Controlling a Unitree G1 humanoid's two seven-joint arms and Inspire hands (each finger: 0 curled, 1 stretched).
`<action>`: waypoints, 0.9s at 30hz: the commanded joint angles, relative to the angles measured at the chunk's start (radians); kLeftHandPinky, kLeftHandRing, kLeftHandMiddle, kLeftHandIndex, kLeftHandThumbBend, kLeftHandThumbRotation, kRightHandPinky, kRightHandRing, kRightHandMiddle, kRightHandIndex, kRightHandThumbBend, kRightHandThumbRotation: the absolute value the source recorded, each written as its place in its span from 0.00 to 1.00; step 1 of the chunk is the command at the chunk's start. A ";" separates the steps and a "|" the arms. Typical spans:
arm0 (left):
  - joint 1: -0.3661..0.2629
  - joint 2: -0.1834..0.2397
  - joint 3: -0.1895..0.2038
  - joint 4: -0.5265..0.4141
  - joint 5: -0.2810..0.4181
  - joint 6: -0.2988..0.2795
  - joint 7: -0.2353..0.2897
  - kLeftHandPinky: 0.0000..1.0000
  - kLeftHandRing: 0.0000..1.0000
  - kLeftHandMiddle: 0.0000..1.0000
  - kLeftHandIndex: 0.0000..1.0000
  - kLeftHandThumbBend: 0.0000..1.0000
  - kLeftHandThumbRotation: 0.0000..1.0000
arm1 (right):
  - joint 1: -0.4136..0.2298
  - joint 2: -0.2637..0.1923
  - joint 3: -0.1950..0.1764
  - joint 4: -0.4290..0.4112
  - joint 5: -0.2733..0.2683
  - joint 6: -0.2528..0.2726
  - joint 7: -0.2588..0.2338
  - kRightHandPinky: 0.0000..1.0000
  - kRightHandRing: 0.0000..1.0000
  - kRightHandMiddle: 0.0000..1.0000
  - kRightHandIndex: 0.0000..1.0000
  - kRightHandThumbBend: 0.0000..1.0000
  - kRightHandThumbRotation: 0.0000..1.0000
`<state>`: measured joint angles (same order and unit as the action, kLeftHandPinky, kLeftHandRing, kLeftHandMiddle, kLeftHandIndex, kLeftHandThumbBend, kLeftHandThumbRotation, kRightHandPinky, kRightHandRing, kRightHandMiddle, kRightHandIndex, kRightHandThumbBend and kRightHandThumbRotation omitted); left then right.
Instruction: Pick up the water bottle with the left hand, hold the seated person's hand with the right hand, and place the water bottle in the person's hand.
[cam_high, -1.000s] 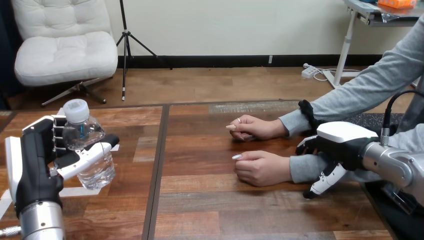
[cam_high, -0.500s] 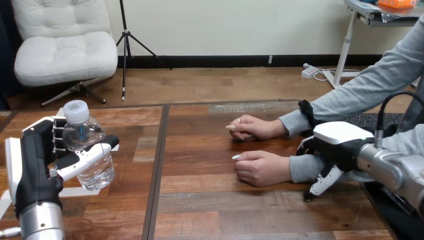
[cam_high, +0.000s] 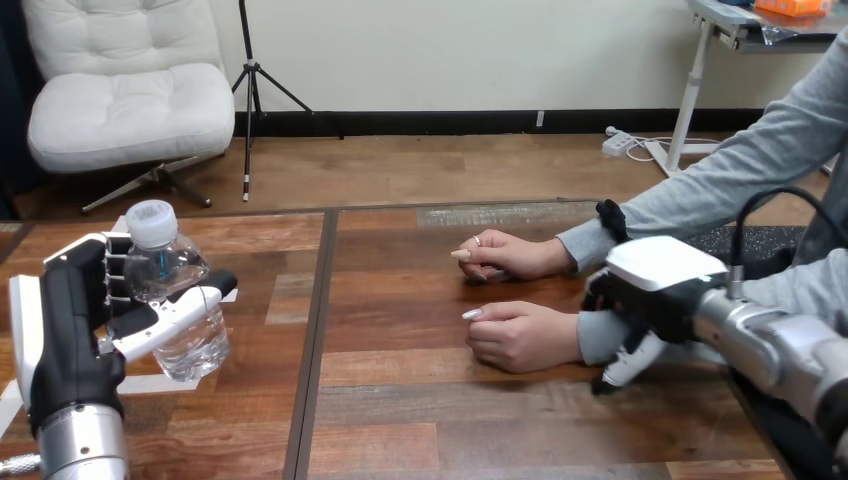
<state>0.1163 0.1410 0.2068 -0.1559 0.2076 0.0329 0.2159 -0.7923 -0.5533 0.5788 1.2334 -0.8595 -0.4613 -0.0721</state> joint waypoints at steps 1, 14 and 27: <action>-0.042 0.016 -0.002 -0.069 0.005 -0.038 -0.004 0.34 0.39 0.42 0.43 0.75 0.00 | -0.095 0.037 0.016 0.006 -0.012 0.016 -0.062 0.55 0.63 0.66 0.66 1.00 0.35; -0.040 0.015 -0.006 -0.075 0.015 -0.036 -0.002 0.33 0.38 0.42 0.43 0.75 0.00 | -0.111 0.069 0.029 0.010 -0.021 0.041 -0.097 0.54 0.62 0.65 0.64 0.98 0.40; -0.038 0.012 -0.004 -0.082 0.011 -0.034 -0.003 0.33 0.39 0.43 0.43 0.75 0.00 | -0.132 0.095 0.042 0.011 -0.024 0.076 -0.093 0.52 0.61 0.64 0.63 0.97 0.40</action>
<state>0.1170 0.1408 0.2067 -0.1588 0.2077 0.0328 0.2136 -0.8178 -0.4617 0.6207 1.2399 -0.8811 -0.4056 -0.1397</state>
